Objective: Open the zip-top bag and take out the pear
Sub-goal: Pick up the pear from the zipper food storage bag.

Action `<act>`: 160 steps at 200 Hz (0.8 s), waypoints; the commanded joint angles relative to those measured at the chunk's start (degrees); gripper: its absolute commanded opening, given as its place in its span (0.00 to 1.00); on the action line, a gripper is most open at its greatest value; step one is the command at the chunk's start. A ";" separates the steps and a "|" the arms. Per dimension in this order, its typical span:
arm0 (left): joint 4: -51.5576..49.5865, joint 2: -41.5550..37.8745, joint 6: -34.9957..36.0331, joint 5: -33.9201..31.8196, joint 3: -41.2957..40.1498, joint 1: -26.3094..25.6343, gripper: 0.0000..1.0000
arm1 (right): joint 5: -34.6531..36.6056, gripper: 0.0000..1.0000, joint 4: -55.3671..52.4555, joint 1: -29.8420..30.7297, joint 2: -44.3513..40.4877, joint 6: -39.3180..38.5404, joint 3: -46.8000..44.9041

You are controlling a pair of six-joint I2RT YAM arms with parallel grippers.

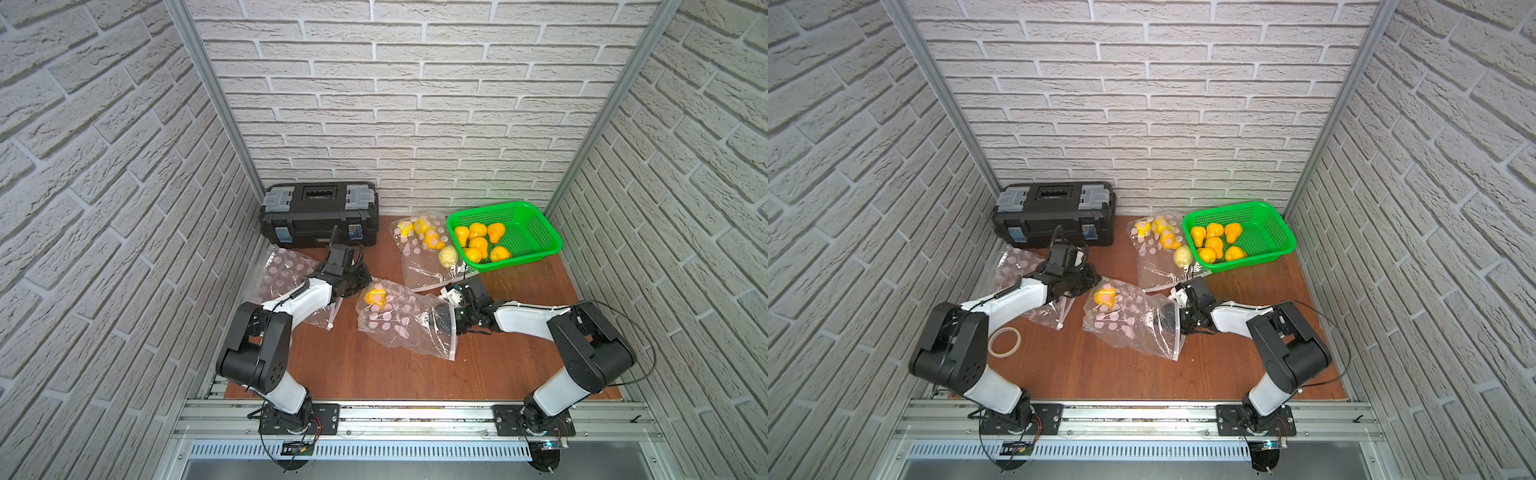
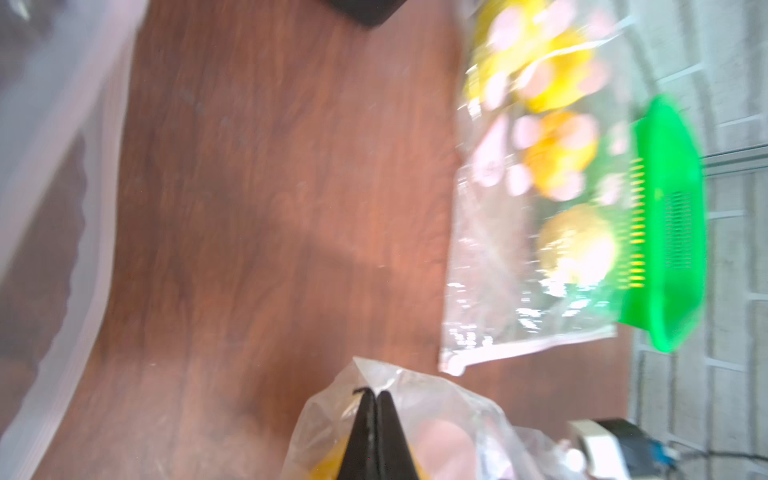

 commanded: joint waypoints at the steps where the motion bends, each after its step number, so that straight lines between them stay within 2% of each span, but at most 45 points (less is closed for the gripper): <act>1: -0.28 -4.25 -1.35 0.58 2.66 -0.17 0.00 | 1.42 0.56 3.86 -0.10 4.64 1.44 -3.00; 28: -1.49 -7.61 -2.60 0.98 3.48 -0.42 0.00 | 0.63 0.55 7.08 -0.28 7.37 2.36 -4.20; 59: -1.53 -8.91 -4.04 2.37 2.39 -0.63 0.00 | -1.05 0.56 10.42 -0.34 6.73 2.79 -4.92; 81: 9.57 -8.73 -11.60 8.57 -1.76 -0.67 0.00 | -2.99 0.57 13.77 -0.34 4.32 2.69 -5.54; 96: 8.55 -8.21 -11.54 8.66 -1.05 -1.36 0.00 | -4.35 0.58 15.09 -0.28 2.45 1.82 -5.51; 108: 6.45 -8.29 -10.16 7.29 -0.52 -1.78 0.00 | -5.20 0.60 15.16 -0.19 0.95 0.51 -5.22; 136: 7.87 -6.94 -10.92 8.76 -1.16 -1.25 0.00 | -7.86 0.62 16.61 1.13 -2.44 -3.56 -4.90; 160: 8.16 -3.55 -10.81 10.52 -0.72 -1.57 0.00 | -5.70 0.62 15.74 4.56 -6.58 -9.89 -4.28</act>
